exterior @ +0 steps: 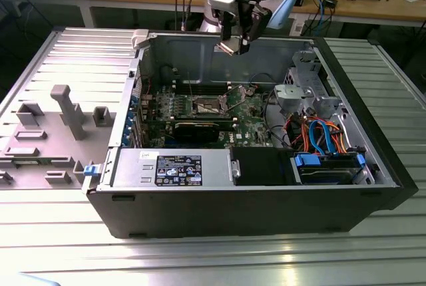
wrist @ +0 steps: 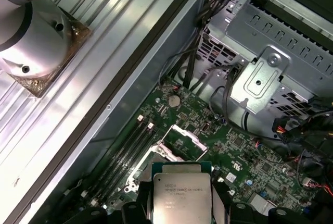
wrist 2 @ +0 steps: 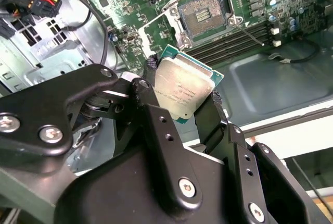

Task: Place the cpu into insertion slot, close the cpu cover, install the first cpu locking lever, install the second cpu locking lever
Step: 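Place the cpu into insertion slot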

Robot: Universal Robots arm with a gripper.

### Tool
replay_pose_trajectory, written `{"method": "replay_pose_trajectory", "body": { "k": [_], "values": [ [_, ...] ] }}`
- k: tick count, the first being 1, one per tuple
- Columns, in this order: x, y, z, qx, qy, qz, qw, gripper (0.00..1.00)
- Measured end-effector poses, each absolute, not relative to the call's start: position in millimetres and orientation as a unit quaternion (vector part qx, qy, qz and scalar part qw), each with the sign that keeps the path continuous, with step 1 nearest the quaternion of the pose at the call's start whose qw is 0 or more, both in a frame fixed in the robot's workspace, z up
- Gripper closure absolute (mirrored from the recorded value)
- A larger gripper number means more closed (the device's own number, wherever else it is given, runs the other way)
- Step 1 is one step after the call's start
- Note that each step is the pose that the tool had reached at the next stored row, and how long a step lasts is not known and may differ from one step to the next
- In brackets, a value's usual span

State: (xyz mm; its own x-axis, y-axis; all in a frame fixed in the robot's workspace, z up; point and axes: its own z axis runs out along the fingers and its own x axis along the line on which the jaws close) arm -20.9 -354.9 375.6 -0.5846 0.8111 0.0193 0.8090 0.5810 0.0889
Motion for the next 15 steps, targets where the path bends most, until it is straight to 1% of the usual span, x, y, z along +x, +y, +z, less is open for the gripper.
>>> {"method": "replay_pose_trajectory", "body": {
  "k": [15],
  "values": [
    [-20.9,-354.9,375.6,0.463,0.885,0.044,0.012,0.45]
  ]
}}
